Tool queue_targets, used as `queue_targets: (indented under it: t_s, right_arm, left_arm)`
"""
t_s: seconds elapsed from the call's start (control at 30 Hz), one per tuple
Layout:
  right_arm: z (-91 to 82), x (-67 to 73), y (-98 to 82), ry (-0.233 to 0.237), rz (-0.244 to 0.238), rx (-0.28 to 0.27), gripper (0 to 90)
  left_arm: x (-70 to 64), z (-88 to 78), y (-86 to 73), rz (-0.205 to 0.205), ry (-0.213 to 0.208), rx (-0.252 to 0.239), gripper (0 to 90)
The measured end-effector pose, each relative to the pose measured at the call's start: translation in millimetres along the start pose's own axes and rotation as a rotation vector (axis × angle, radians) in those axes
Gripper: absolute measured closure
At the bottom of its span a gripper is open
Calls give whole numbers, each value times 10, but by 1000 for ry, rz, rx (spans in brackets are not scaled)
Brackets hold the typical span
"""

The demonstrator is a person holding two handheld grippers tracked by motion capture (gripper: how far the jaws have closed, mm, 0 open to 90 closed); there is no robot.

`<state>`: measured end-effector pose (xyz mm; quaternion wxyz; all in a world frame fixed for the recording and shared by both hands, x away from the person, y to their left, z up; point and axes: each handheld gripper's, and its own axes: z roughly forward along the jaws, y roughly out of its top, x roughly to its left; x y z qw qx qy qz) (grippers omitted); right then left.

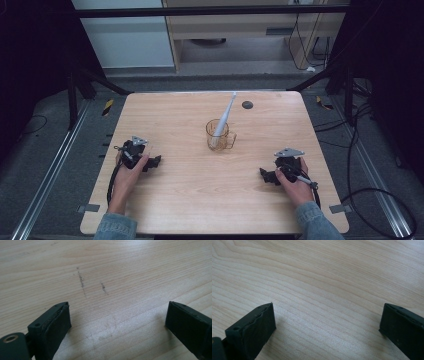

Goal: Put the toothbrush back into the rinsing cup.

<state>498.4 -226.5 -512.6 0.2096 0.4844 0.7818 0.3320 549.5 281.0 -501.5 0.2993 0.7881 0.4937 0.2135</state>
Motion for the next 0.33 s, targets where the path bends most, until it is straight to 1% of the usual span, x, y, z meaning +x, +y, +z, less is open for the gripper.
queue_targets:
  t_s: [0.03, 0.17, 0.33]
  right_arm:
    - [0, 0, 0, 0, 0, 0, 3]
    - [0, 0, 0, 0, 0, 0, 3]
    - [0, 0, 0, 0, 0, 0, 3]
  left_arm:
    - [8, 11, -7, -9, -13, -5, 43]
    - [18, 52, -30, -11, -17, -44, 9]
    - [18, 56, -28, -10, -17, -42, 0]
